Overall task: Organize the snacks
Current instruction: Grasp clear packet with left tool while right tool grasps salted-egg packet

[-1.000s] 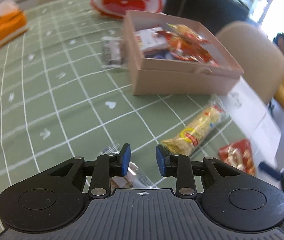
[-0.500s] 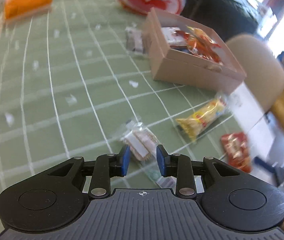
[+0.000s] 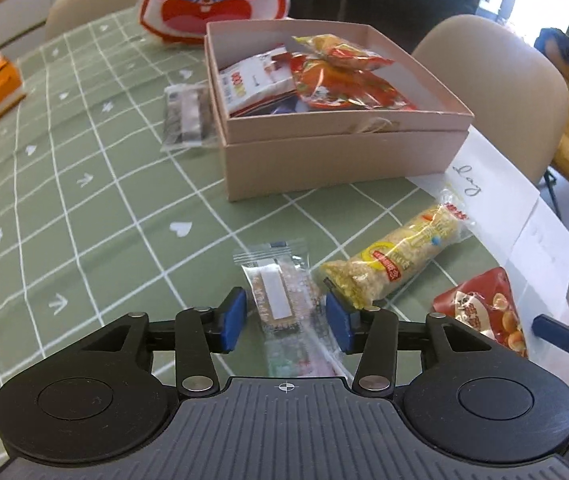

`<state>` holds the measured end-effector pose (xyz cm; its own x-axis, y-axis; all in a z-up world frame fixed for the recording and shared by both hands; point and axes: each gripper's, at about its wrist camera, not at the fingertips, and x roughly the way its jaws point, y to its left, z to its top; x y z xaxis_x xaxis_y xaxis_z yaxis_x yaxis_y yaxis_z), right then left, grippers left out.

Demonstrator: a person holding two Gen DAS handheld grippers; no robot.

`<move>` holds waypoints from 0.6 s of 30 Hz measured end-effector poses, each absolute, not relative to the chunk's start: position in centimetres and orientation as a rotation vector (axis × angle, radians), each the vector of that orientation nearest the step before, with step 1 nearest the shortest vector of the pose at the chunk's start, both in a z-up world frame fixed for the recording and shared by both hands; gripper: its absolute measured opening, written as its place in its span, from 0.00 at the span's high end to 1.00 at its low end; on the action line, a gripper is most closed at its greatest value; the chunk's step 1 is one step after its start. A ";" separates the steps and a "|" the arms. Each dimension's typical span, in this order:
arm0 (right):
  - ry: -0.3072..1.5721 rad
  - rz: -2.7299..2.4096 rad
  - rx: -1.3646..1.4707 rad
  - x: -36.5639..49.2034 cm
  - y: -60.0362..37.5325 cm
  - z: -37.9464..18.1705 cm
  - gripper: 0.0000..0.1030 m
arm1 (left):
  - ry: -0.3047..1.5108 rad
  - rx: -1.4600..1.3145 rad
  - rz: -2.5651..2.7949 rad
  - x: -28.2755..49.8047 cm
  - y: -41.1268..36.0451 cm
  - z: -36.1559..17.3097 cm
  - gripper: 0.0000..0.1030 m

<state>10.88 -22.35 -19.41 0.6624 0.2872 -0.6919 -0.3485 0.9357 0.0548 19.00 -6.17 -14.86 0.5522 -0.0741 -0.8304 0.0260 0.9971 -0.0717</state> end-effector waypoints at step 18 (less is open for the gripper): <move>0.825 0.320 -0.007 12.7 -22.5 -18.6 0.08 | 0.982 -0.015 -0.136 13.2 -4.4 -14.9 0.54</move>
<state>12.66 -22.51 -18.57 0.6337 0.2773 -0.7222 -0.2826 0.9520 0.1176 13.21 -4.42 -14.91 0.5476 -0.1215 -0.8279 0.1076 0.9914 -0.0744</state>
